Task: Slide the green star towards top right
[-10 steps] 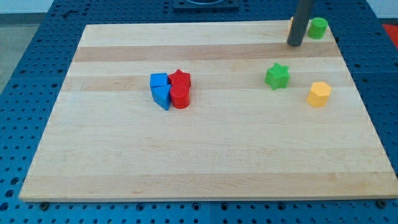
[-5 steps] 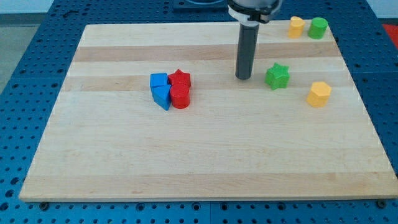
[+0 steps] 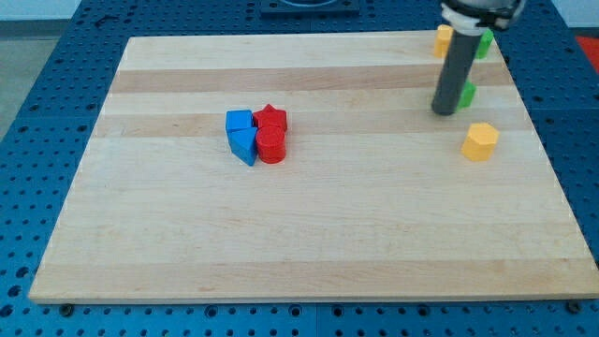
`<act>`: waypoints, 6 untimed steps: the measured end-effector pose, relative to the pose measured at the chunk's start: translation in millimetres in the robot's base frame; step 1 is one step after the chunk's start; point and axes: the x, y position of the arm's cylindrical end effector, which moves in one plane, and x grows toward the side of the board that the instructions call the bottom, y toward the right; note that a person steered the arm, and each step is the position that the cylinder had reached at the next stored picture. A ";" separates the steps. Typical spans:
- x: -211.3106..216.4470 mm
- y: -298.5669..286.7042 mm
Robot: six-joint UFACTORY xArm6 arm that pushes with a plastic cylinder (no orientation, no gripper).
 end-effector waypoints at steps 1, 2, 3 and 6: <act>-12.0 19.2; -12.8 19.5; -11.3 21.5; 2.5 34.4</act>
